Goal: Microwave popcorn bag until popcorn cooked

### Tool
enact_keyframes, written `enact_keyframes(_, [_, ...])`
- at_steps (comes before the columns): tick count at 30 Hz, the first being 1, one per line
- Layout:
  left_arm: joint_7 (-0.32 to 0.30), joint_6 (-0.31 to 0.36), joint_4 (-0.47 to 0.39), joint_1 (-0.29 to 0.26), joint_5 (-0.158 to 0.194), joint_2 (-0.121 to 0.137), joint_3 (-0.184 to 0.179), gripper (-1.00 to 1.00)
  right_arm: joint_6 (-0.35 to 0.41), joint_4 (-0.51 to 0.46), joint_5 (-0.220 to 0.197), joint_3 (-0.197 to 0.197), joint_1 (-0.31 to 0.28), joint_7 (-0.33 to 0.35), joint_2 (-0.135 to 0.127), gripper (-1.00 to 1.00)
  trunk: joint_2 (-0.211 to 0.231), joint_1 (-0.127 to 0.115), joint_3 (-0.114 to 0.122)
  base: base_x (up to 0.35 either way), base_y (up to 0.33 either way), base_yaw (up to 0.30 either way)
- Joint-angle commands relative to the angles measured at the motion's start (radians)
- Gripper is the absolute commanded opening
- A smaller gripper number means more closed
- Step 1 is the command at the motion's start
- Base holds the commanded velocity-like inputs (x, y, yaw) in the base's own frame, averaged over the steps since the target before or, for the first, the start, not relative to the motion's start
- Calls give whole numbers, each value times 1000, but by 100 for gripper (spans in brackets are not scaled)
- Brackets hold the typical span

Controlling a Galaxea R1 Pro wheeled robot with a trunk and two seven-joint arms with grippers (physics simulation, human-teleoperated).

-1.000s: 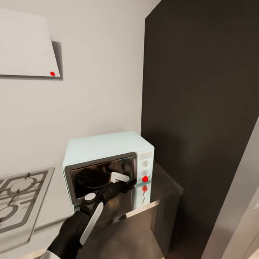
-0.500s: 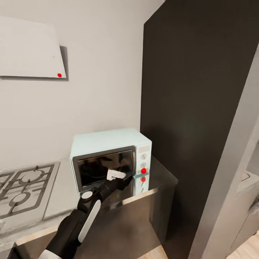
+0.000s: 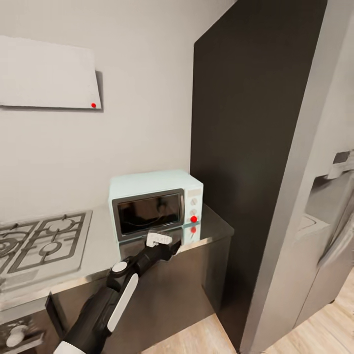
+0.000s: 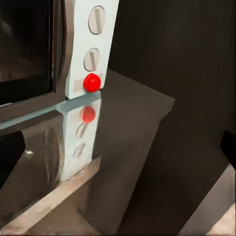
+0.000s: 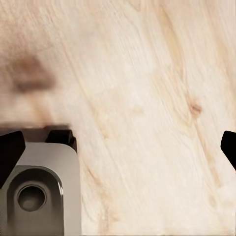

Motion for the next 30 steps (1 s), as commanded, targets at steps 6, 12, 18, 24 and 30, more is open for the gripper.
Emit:
enact_keyframes(6, [-1, 14, 71, -1, 59, -27, 2, 100, -5, 3, 8, -10, -1, 2, 6, 100, -1, -1, -1, -277, 0, 0])
enact_keyframes(12, [-2, 23, 336, 0, 70, -28, 1, 100, 1, 3, 8, -10, -1, 2, 10, 100, -1, -1, -1, -17, 0, 0])
enact_keyframes(18, [-1, -39, 900, 1, 94, -29, 6, 100, 1, 3, 9, -9, -1, 2, 11, 100, -1, -1, -1, 0, 0, 0])
enact_keyframes(24, [2, -214, 1256, 25, 298, 18, 7, 100, 0, 3, 9, -8, -1, 3, 11, 100, -1, -1, -1, 0, 0, 0])
enact_keyframes(30, [3, -257, 1263, 216, 345, 35, 8, 100, 2, 3, 9, -8, -1, 3, 11, 100, -1, -1, -1, 0, 0, 0])
